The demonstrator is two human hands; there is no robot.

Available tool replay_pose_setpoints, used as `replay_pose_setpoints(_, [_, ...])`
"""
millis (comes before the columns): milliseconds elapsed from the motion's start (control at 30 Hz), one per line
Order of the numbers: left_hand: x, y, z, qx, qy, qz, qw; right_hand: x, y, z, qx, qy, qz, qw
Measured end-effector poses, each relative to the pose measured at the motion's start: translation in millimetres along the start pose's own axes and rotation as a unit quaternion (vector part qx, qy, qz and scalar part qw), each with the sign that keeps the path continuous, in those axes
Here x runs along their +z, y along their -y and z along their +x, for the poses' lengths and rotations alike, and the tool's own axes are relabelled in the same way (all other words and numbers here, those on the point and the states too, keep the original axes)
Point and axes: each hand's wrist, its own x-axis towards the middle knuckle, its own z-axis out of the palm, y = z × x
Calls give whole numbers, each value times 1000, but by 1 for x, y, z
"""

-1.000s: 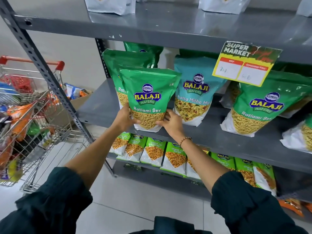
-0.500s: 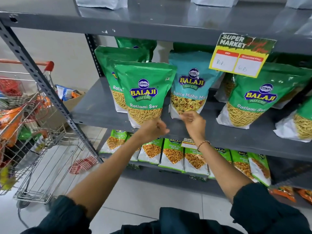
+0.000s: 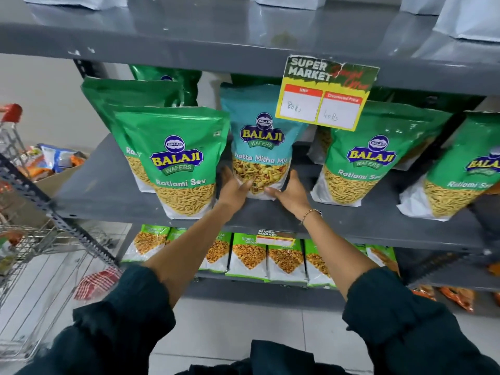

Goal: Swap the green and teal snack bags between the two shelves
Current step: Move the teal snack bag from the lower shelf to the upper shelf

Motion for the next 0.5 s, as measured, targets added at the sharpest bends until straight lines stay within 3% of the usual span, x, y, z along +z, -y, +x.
replay_pose_setpoints(167, [2, 19, 10, 10, -22, 4, 1000, 3, -6, 9, -6, 5, 50, 999])
replay_pose_setpoints(300, [2, 18, 18, 36, -35, -4, 999, 4, -7, 9, -16, -40, 64, 997])
replay_pose_setpoints(500, [4, 21, 18, 83, -20, 73, 994, 1, -21, -9, -10, -100, 85, 991])
